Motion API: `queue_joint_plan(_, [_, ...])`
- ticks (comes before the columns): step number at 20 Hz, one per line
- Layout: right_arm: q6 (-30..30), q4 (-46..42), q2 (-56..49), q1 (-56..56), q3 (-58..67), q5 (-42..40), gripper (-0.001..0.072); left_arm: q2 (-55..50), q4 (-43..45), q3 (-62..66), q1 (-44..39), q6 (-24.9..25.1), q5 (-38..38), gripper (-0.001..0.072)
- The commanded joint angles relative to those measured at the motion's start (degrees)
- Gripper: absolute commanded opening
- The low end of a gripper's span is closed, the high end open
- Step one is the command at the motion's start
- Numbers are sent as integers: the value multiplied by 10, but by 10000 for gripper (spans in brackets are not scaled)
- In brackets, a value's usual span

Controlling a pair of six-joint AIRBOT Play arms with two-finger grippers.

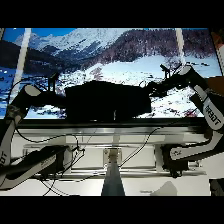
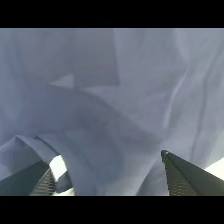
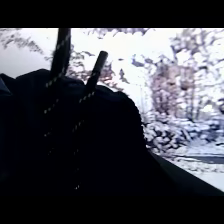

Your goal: Fold the clothes and pants, and hang the long-sleeved shirts on hangers.

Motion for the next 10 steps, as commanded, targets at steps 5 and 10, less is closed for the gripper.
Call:
queue_joint_plan(5, [-120,227,-47,73,0,46,616,0,1,0,0,0,29,711])
queue_joint_plan(10, [-165,207,-47,185,0,44,614,0,1,0,0,0,36,711])
